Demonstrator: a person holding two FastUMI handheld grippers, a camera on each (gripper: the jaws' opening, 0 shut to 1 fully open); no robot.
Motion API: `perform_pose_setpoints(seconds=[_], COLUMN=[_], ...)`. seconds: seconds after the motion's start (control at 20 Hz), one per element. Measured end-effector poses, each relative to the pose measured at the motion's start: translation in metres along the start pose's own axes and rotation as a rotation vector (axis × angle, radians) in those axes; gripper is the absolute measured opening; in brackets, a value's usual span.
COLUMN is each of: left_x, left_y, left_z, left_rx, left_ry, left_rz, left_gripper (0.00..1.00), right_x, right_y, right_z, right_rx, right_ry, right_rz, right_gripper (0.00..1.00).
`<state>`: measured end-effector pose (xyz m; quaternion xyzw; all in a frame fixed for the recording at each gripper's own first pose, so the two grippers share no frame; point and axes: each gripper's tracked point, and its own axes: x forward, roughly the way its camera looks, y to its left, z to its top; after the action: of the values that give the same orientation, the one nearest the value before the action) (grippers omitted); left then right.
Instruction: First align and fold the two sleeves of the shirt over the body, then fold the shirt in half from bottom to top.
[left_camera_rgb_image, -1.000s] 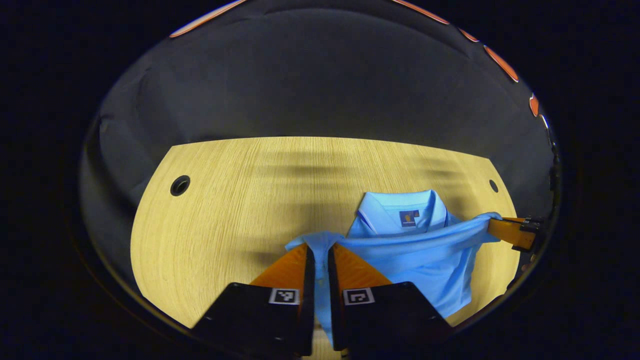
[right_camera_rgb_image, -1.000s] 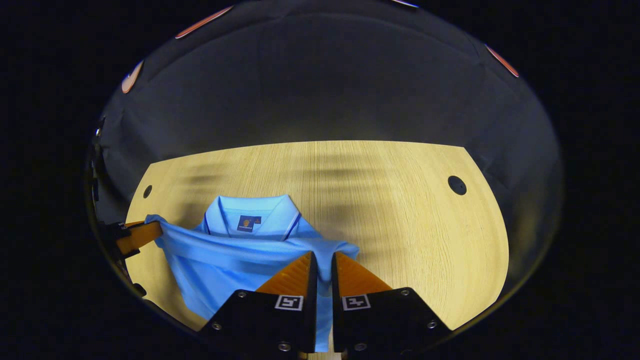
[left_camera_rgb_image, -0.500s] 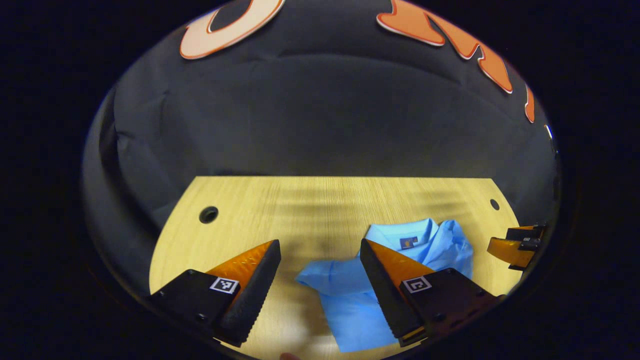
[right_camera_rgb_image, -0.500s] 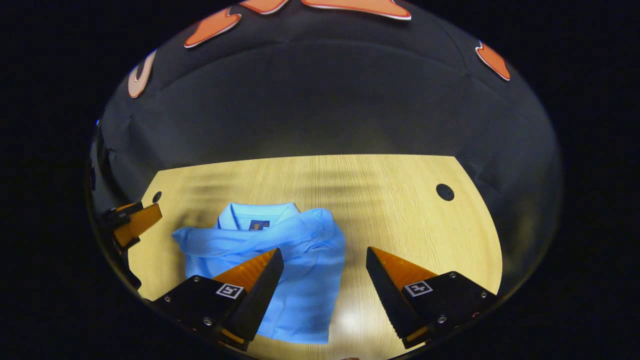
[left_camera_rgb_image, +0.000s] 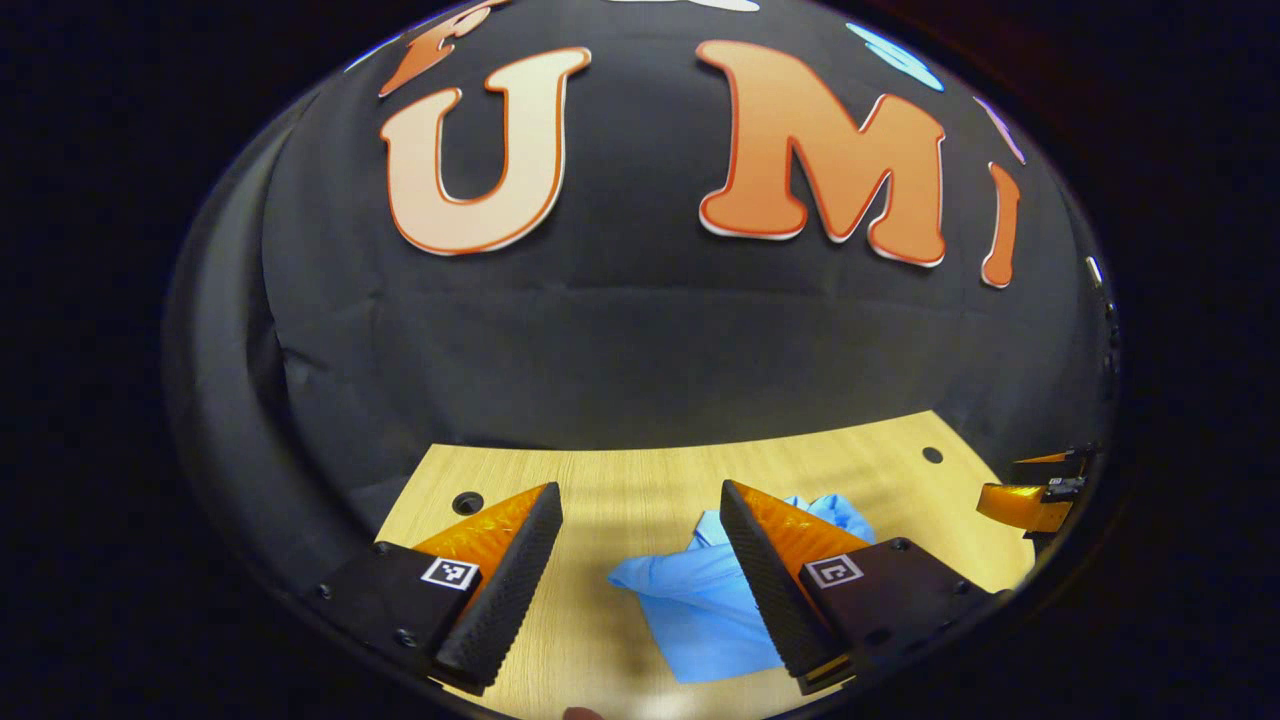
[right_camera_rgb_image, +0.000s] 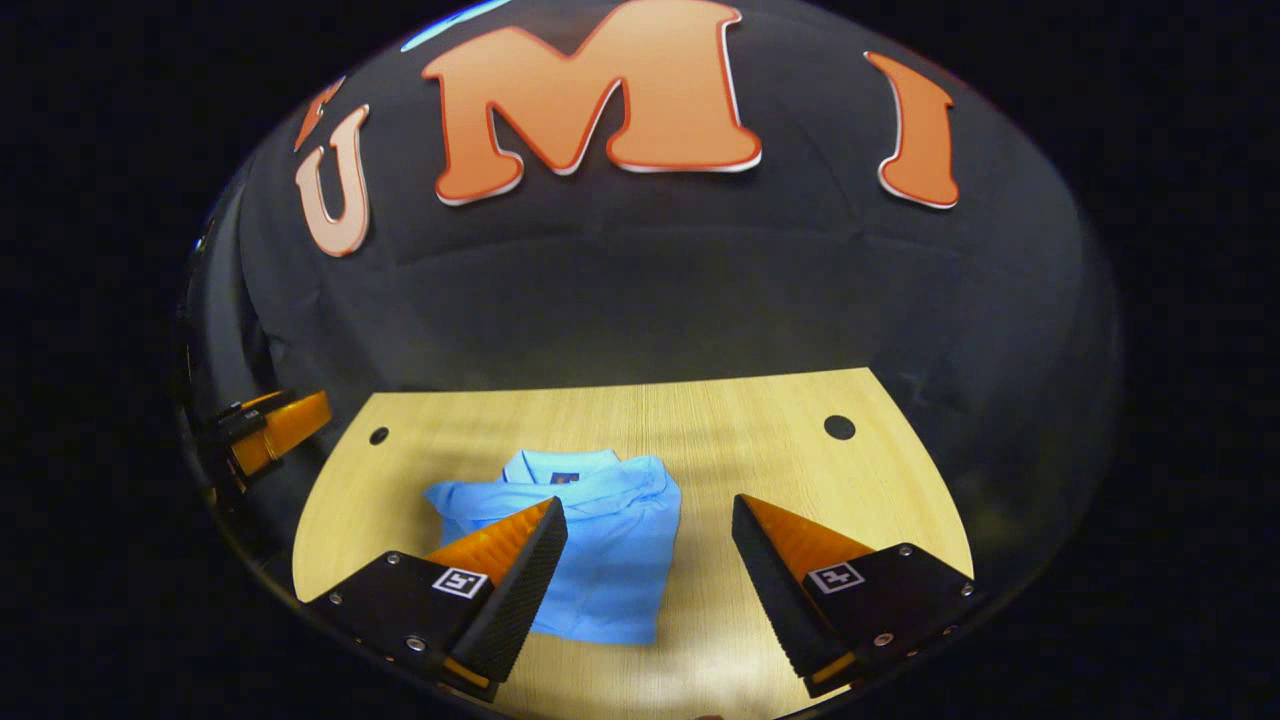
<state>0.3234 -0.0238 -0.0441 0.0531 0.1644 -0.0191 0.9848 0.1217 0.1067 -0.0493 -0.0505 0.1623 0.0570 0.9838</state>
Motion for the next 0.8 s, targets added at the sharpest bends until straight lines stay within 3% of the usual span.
perform_pose_setpoints(seconds=[0.3,0.45,0.65,0.8], left_x=[-0.077,-0.105,-0.139,-0.163], left_y=[-0.010,-0.009,-0.013,-0.010], left_z=[0.027,0.026,0.018,0.017], left_rx=[-0.020,0.003,-0.068,-0.050], left_ry=[-0.137,-0.186,-0.202,-0.257], left_rz=[-0.005,0.038,0.071,0.129], left_gripper=[1.00,1.00,1.00,1.00], right_x=[-0.078,-0.098,-0.122,-0.131], right_y=[-0.023,-0.041,-0.054,-0.062], right_z=[0.014,0.015,0.013,0.006], right_rx=[0.056,0.057,0.059,0.055], right_ry=[-0.132,-0.180,-0.226,-0.248], right_rz=[0.023,0.017,0.032,0.049], right_gripper=[0.99,0.99,0.99,0.99])
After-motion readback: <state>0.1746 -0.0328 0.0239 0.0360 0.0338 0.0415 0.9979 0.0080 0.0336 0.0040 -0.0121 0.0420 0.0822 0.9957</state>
